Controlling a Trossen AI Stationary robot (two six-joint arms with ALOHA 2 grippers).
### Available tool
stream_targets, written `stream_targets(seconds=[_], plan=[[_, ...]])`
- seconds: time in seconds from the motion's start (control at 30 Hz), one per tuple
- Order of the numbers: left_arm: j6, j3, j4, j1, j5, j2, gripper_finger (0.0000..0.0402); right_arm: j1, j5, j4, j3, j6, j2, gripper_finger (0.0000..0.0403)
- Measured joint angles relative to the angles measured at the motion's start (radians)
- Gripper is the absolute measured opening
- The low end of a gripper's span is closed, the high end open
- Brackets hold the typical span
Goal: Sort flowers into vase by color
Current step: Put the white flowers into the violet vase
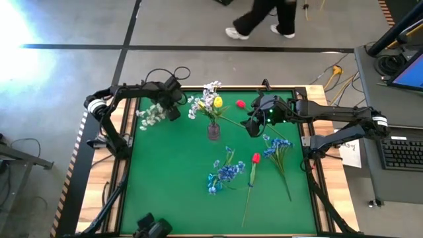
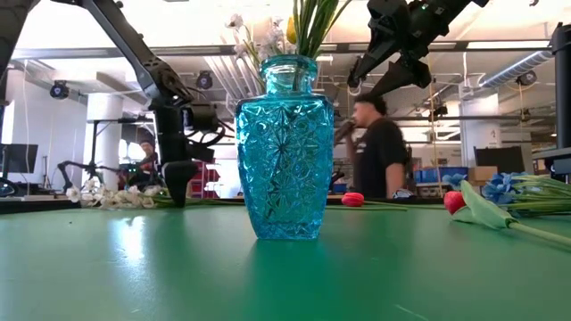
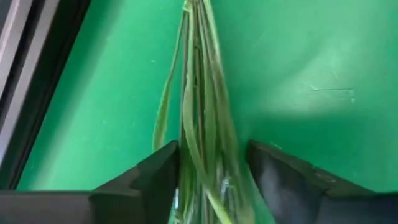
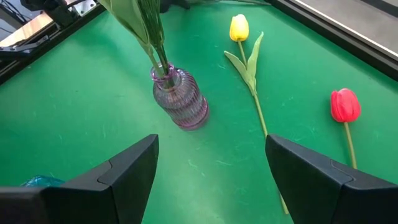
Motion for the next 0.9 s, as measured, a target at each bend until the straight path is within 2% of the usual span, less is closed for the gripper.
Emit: stream_targets(seconds=[0.37,0.67,0.9], plan=[[-0.051,-0.002,-0.003,0.002,-0.023,-0.008,0.0015,0.000,0.000,0.000,0.000,0.000,0.000,0.0288],[-0.055,-0.002,-0.022,0.001,-0.021,-0.020,0.0003,0.000,0.000,0.000,0.000,0.000,0.000,0.0288],[-0.069,-0.002,-0.041,0.001,-0.026,-0.131,0.0001,0.000,0.000,0.000,0.000,0.000,0.000,0.0288]])
